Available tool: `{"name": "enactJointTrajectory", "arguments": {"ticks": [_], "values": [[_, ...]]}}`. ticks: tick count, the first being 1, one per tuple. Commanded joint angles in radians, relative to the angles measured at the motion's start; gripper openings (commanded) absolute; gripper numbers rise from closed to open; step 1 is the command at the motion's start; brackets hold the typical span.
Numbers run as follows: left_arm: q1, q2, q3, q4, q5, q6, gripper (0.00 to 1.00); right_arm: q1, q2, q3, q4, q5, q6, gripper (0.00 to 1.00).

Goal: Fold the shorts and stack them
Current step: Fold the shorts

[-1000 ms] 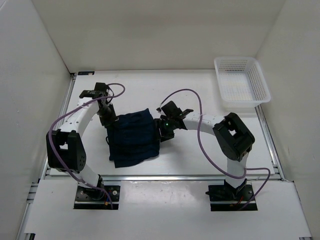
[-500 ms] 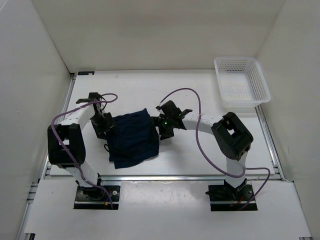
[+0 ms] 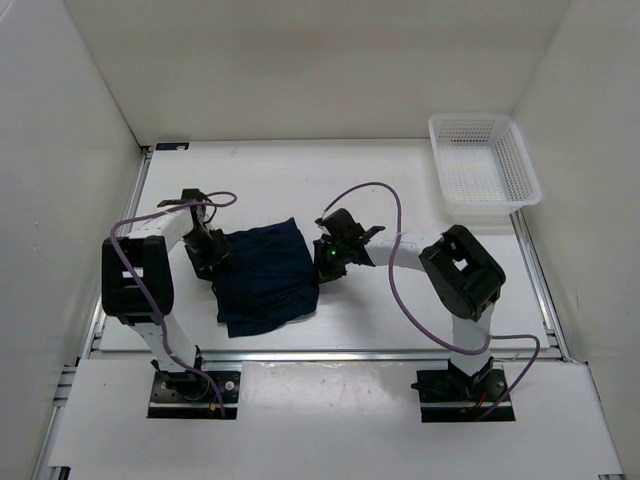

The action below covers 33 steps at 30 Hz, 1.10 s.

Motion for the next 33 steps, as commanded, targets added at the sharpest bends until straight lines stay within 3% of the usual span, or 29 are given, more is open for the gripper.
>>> {"name": "enactJointTrajectory", "arguments": {"ticks": [1,8,14,15,16,17,19,20,21,28,33], "values": [[-0.062,0.006,0.014,0.032,-0.030,0.001,0.65,-0.019,-0.075,-0.081,0.010,0.071,0.018,0.00],[-0.214,0.024,0.094,0.042,0.019,-0.052,0.65,-0.077,-0.260,-0.217,-0.084,0.241,0.018,0.00],[-0.361,0.138,0.230,0.042,0.037,-0.075,0.65,-0.171,-0.405,-0.329,-0.128,0.308,0.018,0.00],[-0.370,0.148,0.246,0.033,0.037,-0.075,0.67,-0.171,-0.420,-0.330,-0.145,0.319,0.018,0.06],[-0.383,0.161,0.262,0.023,0.037,-0.075,0.67,-0.183,-0.452,-0.330,-0.157,0.330,0.003,0.44],[-0.383,0.161,0.298,0.010,0.023,-0.065,0.72,-0.183,-0.474,-0.330,-0.191,0.362,-0.007,0.67],[-0.383,0.126,0.330,-0.038,-0.035,-0.053,0.79,-0.183,-0.541,-0.308,-0.240,0.411,-0.019,1.00],[-0.383,0.110,0.373,-0.061,-0.061,-0.039,0.85,-0.183,-0.566,-0.278,-0.301,0.442,-0.030,1.00],[-0.383,0.092,0.397,-0.085,-0.102,-0.029,1.00,-0.183,-0.618,-0.261,-0.334,0.515,-0.030,1.00],[-0.302,-0.159,0.597,-0.244,-0.171,0.032,1.00,-0.249,-0.872,-0.149,-0.576,0.756,-0.071,1.00],[-0.255,-0.418,0.519,-0.180,-0.171,0.064,1.00,-0.297,-1.000,-0.116,-0.685,0.882,-0.096,1.00]]}}
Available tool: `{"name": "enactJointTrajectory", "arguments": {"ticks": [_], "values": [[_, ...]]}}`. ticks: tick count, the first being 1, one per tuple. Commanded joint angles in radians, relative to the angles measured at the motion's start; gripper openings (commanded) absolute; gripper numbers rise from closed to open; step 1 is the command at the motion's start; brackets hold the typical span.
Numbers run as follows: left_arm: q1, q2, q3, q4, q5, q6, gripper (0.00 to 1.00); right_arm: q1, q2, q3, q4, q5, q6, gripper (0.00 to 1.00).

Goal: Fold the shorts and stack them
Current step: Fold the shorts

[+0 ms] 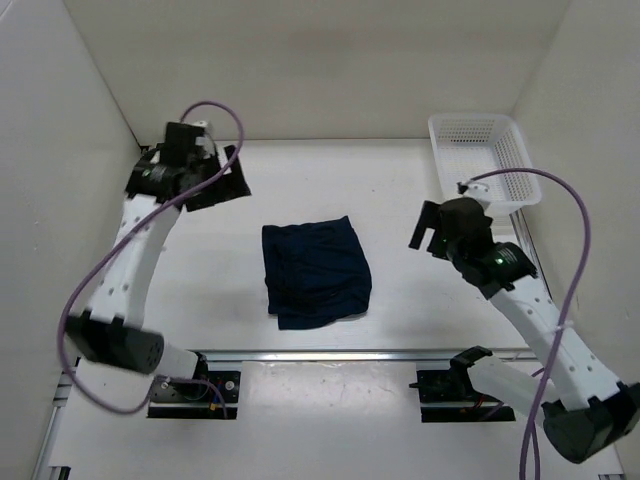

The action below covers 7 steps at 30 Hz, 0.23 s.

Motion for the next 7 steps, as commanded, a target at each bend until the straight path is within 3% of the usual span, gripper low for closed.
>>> {"name": "enactJointTrajectory", "arguments": {"ticks": [1,5,7], "values": [[0.010,-0.207,-0.072,0.009,-0.026,0.039,1.00,-0.016,-0.057,0.039,-0.145,0.165,-0.033,1.00],[0.010,-0.478,-0.297,0.075,-0.035,-0.003,1.00,-0.016,-0.106,0.012,-0.199,0.199,-0.006,1.00],[0.010,-0.537,-0.353,0.084,-0.035,-0.031,1.00,-0.016,-0.115,-0.015,-0.199,0.190,-0.005,0.98]]}}
